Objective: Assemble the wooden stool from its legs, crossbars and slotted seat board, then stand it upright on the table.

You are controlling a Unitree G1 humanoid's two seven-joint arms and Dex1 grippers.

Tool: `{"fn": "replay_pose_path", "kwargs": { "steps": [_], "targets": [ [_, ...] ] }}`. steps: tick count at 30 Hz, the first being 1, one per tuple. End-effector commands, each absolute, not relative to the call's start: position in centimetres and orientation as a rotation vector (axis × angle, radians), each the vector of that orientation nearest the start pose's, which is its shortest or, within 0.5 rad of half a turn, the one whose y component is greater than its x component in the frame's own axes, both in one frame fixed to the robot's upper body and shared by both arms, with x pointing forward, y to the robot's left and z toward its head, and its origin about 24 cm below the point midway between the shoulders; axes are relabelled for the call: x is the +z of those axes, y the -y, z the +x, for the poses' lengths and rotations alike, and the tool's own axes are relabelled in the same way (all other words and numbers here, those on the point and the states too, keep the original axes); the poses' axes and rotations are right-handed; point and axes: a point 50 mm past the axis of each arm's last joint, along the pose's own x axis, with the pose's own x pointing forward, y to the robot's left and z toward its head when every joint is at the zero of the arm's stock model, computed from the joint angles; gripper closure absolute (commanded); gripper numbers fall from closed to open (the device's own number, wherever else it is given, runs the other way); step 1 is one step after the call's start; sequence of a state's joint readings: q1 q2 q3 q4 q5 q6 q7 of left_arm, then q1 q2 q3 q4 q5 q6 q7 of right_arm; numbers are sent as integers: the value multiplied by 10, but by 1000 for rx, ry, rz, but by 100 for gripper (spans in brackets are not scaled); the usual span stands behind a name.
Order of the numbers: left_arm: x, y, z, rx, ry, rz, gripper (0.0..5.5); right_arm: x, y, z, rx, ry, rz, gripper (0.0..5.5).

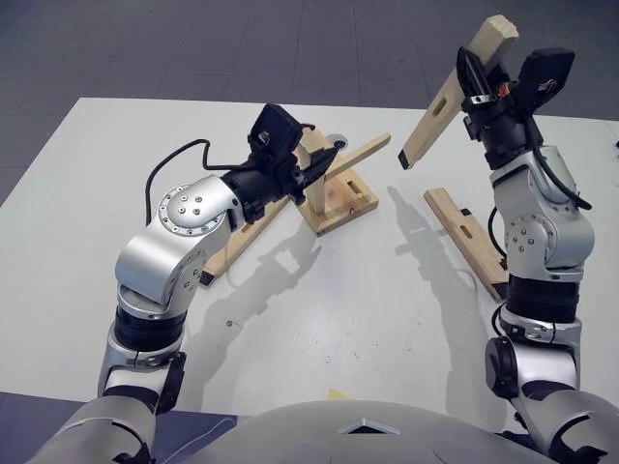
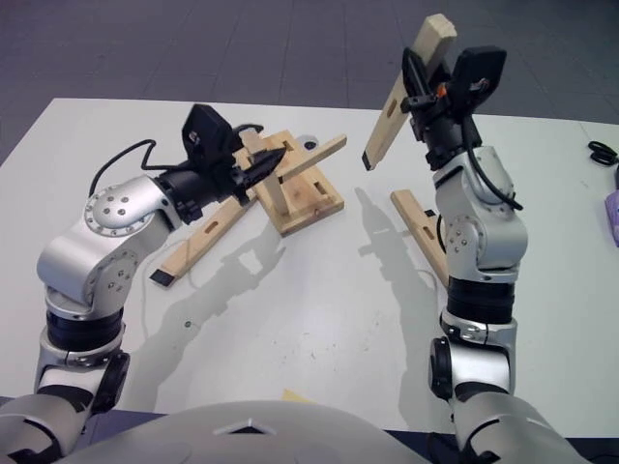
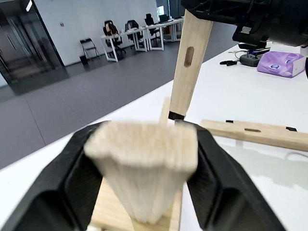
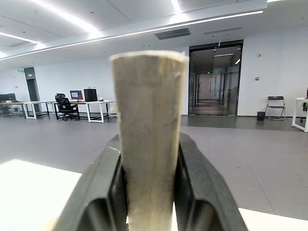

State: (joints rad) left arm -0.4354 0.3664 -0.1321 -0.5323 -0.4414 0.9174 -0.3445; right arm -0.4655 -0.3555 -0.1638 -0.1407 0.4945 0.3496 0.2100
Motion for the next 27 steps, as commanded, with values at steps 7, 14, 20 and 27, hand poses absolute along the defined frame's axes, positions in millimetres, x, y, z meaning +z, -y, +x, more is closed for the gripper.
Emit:
{"fn": "replay_pose_path", "kwargs": {
  "steps": [7,14,20,27],
  "targets": [
    [186,-103,264,-828,-71,48,136,178,169,314,370,302,93,450],
    [196,-105,254,-938,30,70,21,158,165,321,406,251,44,450],
    [195,-107,254,-931,45,77,10,157,152,326,448,264,44,450],
    [192,-109,252,-935,45,85,10,162,143,328,476,288,55,450]
  ]
}}
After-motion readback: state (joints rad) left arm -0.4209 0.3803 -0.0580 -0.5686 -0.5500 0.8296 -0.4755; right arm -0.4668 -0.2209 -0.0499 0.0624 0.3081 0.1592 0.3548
